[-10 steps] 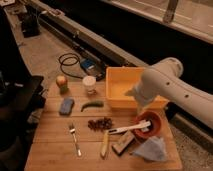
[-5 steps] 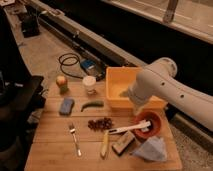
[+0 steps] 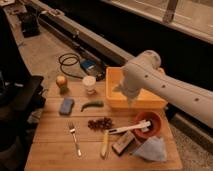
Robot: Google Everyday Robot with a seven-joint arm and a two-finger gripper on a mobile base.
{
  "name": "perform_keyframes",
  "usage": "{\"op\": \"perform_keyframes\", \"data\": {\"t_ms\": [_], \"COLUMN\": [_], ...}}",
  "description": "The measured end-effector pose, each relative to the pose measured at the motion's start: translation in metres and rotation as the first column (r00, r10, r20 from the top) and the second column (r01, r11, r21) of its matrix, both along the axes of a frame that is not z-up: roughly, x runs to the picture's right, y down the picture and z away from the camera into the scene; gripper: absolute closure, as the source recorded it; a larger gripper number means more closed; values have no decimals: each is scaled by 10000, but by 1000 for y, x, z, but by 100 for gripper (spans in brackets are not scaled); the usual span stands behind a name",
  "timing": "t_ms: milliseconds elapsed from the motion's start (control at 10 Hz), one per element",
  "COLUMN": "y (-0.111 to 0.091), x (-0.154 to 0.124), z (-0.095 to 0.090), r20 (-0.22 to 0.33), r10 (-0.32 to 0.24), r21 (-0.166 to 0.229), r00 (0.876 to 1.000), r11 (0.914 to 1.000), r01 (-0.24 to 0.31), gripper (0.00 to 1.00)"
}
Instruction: Wipe table surface with sponge
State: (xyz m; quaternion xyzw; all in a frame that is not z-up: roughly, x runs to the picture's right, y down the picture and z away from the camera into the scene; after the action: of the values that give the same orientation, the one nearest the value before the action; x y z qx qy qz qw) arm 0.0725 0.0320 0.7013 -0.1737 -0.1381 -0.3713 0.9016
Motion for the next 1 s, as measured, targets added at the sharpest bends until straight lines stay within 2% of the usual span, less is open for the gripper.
{"op": "perform_keyframes", "data": {"t_ms": [100, 300, 400, 600, 700, 1000], "y": [-8, -16, -19, -19, -15, -14], "x": [-28, -72, -103, -142, -170, -174], "z": [14, 33, 43, 55, 60, 60], "r20": [216, 669, 1059, 1691, 2243, 2332], "r10": [-500, -1142, -1519, -1850, -1877, -1833], "r21": [77, 213, 296, 397, 402, 379], "r00": [9985, 9912, 9827, 9681, 9563, 9550], "r11": [9987, 9934, 9883, 9827, 9822, 9830], "r01": [498, 1130, 1496, 1808, 1833, 1795], "gripper": [32, 32, 32, 32, 32, 32]}}
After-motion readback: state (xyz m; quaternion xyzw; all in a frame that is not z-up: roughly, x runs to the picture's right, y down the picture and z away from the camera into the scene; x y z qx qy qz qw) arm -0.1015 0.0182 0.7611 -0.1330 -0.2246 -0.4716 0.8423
